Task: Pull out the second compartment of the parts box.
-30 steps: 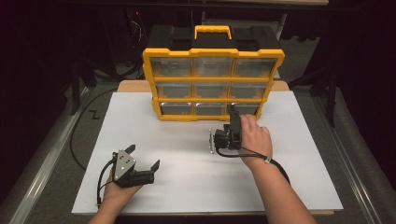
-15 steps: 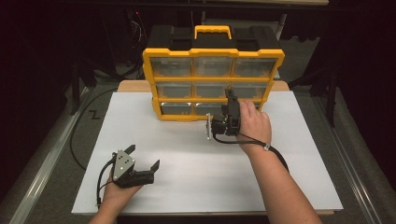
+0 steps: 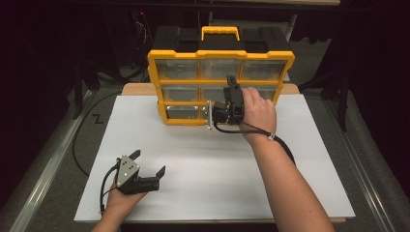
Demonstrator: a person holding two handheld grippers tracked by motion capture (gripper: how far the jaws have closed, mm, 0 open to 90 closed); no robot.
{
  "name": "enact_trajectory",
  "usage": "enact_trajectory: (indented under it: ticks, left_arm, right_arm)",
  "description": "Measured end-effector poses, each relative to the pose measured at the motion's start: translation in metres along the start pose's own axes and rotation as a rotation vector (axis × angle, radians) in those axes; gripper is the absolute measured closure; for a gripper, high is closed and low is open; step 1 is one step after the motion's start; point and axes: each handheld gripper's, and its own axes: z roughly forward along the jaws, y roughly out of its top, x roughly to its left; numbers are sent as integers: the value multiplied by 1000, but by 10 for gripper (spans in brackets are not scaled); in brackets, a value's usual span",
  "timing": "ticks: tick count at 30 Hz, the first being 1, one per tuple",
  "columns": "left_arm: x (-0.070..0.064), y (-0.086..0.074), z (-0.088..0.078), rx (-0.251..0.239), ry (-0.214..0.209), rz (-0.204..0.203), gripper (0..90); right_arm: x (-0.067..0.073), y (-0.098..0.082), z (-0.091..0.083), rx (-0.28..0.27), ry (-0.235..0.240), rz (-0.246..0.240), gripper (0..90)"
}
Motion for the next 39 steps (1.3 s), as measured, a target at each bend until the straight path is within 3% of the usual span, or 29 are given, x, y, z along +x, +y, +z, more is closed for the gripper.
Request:
enact_trajectory:
  ticks: [8,14,31,39]
  left_arm:
    - [0,0,-1,-5,-10,-3,5]
    - [-1,-1,-2,-1,-14,-4,5]
    - [1,-1,-3,-5,-13,-19,5]
    - [1,-1,-2,-8,-18,-23,5]
  right_arm:
    - [-24,6,11,3,-38,1,588]
    - [-34,12,18,3,-50,-3,651]
    - [-35,21,27,-4,-86,-49,795]
    - [-36,20,25,-17,-94,-55,821]
